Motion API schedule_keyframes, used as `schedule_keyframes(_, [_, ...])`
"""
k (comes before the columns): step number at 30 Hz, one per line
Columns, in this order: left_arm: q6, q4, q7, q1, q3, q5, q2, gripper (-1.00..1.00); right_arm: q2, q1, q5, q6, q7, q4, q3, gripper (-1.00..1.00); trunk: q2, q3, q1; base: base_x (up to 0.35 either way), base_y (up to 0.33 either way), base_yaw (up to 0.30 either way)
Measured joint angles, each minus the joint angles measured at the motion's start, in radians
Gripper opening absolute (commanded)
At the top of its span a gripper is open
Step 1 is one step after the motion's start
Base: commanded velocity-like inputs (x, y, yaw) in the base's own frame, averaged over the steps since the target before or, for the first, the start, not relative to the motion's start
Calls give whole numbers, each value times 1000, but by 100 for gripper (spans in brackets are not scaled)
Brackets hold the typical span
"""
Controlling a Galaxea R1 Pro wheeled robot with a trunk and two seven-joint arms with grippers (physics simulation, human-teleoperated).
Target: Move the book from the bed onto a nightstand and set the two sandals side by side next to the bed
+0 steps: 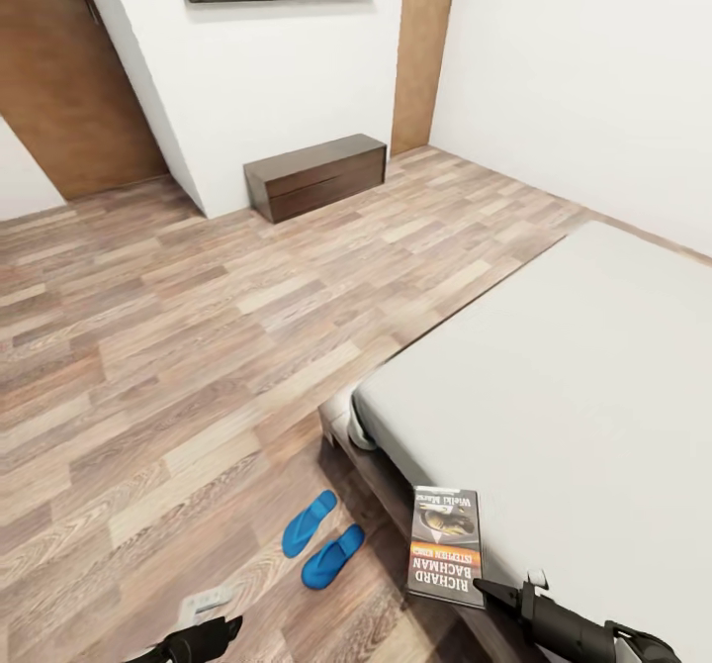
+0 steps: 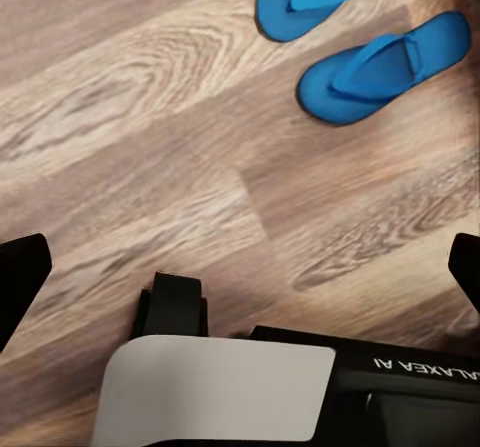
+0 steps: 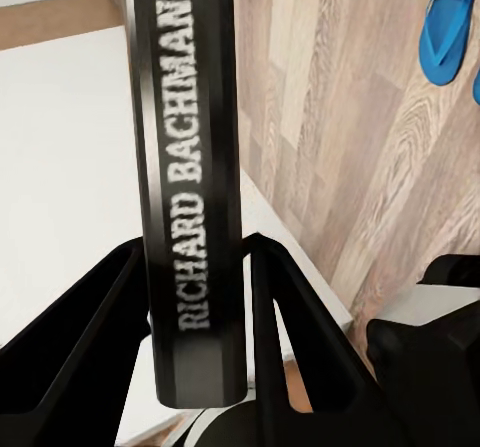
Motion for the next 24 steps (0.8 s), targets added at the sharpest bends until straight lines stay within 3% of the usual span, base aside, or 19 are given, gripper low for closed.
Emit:
schedule_keyframes(10, [-1,0,6,5,0,0,0,100,0,0,-4,-25,0,64,2,-100,0,0,0,0,0,298])
schedule_keyframes(24, [-1,-1,5,6,0,0,0,100,0,0,-5,-46,0,75,2,-100,0,0,0,0,0,298])
